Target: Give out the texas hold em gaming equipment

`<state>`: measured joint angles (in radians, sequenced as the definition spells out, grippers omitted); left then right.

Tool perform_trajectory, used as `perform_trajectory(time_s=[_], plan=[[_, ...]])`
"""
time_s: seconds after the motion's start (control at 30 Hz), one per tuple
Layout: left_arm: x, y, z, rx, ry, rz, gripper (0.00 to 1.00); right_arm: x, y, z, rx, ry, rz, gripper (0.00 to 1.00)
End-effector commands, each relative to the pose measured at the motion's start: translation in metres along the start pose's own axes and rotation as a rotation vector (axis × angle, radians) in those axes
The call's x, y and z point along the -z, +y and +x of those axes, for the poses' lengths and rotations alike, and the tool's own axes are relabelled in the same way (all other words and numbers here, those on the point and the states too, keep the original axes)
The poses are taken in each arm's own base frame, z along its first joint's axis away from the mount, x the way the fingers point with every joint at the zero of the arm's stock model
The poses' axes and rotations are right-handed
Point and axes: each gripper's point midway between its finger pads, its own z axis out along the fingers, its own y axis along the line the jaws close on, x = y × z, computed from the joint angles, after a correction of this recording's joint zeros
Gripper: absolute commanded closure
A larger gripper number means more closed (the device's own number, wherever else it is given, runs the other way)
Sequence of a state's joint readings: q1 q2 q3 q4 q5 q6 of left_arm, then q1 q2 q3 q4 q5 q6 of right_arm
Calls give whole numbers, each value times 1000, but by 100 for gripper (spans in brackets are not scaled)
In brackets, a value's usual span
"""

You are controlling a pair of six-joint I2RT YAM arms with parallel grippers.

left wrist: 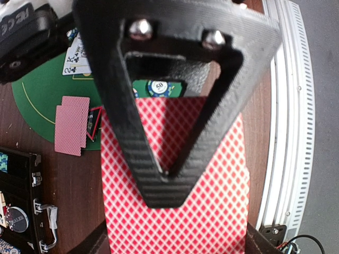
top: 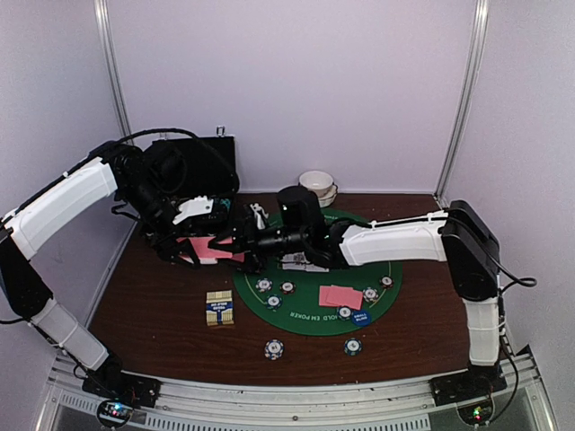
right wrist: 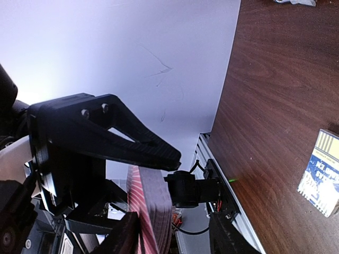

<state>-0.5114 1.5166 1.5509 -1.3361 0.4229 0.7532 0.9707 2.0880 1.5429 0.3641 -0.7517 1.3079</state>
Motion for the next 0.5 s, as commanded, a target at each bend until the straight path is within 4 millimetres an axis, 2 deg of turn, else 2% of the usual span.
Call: perform_trajectory(time_s=[0.0,0.2,0.47], plan=[[10,2,-13,-26,-56,-22,85,14,5,1,-3,0,10,58],[10,2,-12,-26,-53,-24,85,25,27,-1,3,-20,-40,76],[9,2,-10,-26,-45,-26,85,41,28,-5,-26,-45,-54,100]])
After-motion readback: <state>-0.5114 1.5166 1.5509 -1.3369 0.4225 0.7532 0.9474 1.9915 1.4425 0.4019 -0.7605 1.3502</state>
